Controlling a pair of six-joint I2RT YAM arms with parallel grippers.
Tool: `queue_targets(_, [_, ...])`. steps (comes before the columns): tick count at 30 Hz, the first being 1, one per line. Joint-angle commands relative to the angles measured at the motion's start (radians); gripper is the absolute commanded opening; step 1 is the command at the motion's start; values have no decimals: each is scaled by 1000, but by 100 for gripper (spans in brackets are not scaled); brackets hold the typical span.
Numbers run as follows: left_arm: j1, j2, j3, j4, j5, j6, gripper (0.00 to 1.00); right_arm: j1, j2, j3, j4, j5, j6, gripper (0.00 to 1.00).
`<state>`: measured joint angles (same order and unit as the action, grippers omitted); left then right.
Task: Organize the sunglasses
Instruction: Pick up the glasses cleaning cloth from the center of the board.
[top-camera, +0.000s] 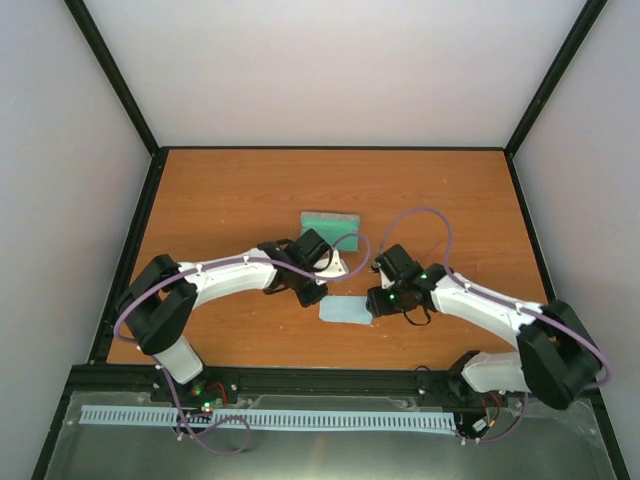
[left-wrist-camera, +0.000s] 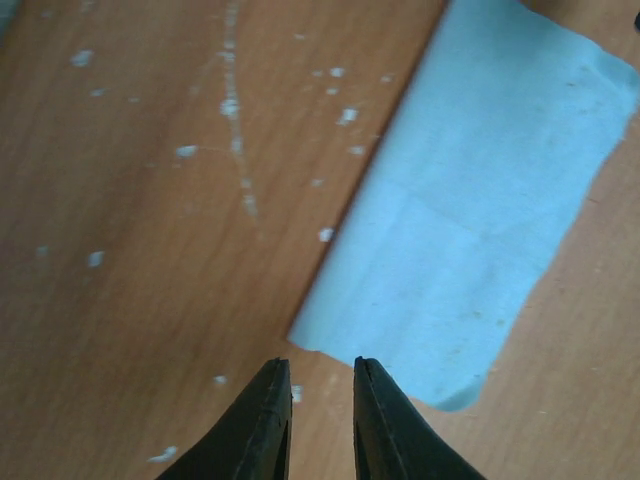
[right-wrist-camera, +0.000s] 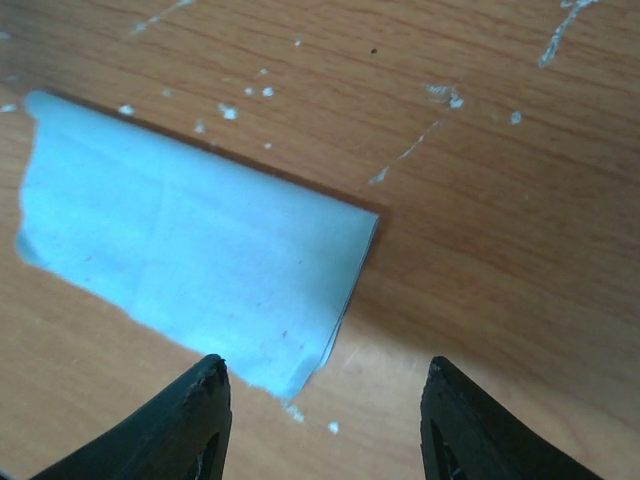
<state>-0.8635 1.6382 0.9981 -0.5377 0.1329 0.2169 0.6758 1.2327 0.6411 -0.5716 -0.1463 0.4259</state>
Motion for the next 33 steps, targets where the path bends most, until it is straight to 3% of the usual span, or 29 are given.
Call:
queue_targets(1, [35, 6, 48, 1, 25, -15, 20, 4, 115, 66, 29, 51, -12, 52])
queue_targets(11, [39, -12, 25, 8, 17, -22, 20, 5, 251, 143, 15, 64, -75, 52])
queue_targets(16, [39, -13, 18, 16, 5, -22, 20, 5, 282, 141, 31, 51, -76, 39])
queue_targets(26, [38, -12, 18, 24, 1, -20, 20, 5, 342, 161, 56, 49, -69, 37])
queue_targets(33, [38, 51, 27, -2, -21, -8, 22, 5, 361, 163, 55, 29, -70, 9])
